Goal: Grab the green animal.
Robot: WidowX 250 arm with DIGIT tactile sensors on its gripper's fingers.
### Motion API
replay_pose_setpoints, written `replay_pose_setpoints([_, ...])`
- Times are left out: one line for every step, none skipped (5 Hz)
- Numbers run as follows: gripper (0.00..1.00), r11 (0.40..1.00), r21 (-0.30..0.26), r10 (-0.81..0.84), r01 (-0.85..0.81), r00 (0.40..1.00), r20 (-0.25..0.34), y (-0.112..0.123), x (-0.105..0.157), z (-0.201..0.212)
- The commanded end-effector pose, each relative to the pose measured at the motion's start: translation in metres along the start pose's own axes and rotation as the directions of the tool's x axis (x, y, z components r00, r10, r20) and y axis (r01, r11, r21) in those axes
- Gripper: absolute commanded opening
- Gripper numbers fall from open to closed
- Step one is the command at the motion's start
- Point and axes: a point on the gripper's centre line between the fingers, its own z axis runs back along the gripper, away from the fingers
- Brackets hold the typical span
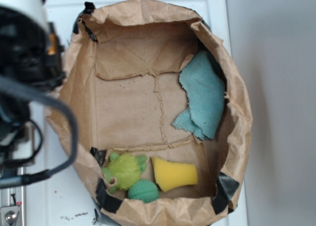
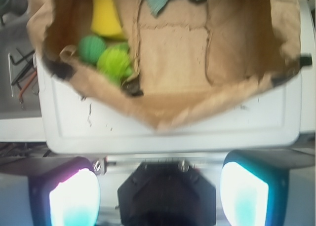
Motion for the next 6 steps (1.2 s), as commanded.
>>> replay_pose_setpoints([1.00, 0.994, 0.039, 0.098, -0.099, 0.995, 0.036, 0.026, 0.050, -0.019])
replay_pose_setpoints([1.00, 0.998, 0.031, 0.061, -0.061, 0.998, -0.010, 0.010, 0.049, -0.046])
replay_pose_setpoints([1.00, 0.996, -0.026, 0.088, -0.090, 0.994, -0.069, -0.012, 0.041, -0.069])
replay_pose_setpoints([1.00, 0.990, -0.063, 0.121, -0.130, 0.984, -0.131, -0.026, 0.043, -0.083])
replay_pose_setpoints([1.00, 0.980, -0.067, 0.173, -0.185, 0.973, -0.153, -0.033, 0.053, -0.097])
replay_pose_setpoints([1.00, 0.967, -0.052, 0.234, -0.251, 0.948, -0.217, -0.038, 0.056, -0.112])
